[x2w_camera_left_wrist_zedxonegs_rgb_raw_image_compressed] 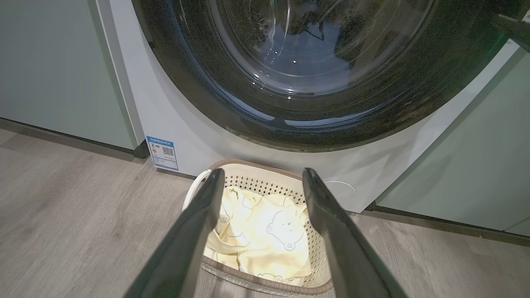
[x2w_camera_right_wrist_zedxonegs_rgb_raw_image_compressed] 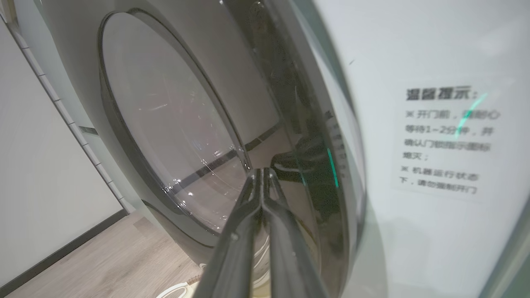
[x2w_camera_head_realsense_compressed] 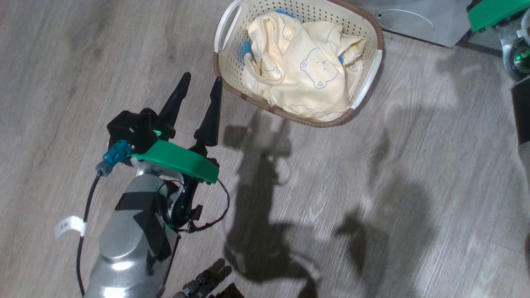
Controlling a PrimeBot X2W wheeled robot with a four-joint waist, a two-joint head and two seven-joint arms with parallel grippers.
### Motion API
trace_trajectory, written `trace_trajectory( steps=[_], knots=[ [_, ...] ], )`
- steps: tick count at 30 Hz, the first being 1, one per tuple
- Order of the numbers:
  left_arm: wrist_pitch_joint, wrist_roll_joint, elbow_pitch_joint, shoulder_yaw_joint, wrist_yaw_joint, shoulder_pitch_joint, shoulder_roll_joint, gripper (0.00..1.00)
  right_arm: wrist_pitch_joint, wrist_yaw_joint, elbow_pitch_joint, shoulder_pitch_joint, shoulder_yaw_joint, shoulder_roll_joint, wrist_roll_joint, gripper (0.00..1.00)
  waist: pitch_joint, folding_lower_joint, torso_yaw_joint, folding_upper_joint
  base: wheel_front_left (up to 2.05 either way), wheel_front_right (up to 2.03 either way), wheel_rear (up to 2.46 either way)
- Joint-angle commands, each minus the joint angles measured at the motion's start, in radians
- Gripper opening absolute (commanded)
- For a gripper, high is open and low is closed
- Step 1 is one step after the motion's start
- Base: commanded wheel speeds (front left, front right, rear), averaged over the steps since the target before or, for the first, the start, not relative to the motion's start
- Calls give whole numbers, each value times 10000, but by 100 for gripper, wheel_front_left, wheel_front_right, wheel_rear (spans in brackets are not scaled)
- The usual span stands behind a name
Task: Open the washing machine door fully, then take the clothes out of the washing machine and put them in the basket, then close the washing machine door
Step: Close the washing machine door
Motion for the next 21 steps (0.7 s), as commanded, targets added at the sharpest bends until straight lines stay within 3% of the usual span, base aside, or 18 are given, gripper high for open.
trace_trajectory(
  steps=[1, 14, 19, 20, 21],
  knots=[
    [-61, 63, -268, 323, -8, -141, 236, 100, -65, -44, -303, -561, -125, 150, -46, 0, -12, 0, 8, 0, 0, 0, 0],
    [-61, -113, -72, 514, -8, 83, 216, 100, -65, -44, -676, 716, 889, 150, 519, 0, -947, 0, -82, 0, 0, 0, 0],
    [-61, -129, 168, 652, -8, 196, 547, 100, -65, -44, -998, 1675, 1246, 151, 796, 2, -1724, 0, -276, 0, 0, 0, 0],
    [-61, -155, 231, 686, -8, 211, 641, 100, -65, -44, -1065, 1877, 1272, 151, 822, 20, -1886, 0, -330, 0, 0, 0, 0],
    [-61, -195, 319, 713, -8, 232, 736, 100, -65, -44, -1127, 2094, 1271, 151, 840, 45, -2055, 0, -390, 0, 0, 0, 0]
  ],
)
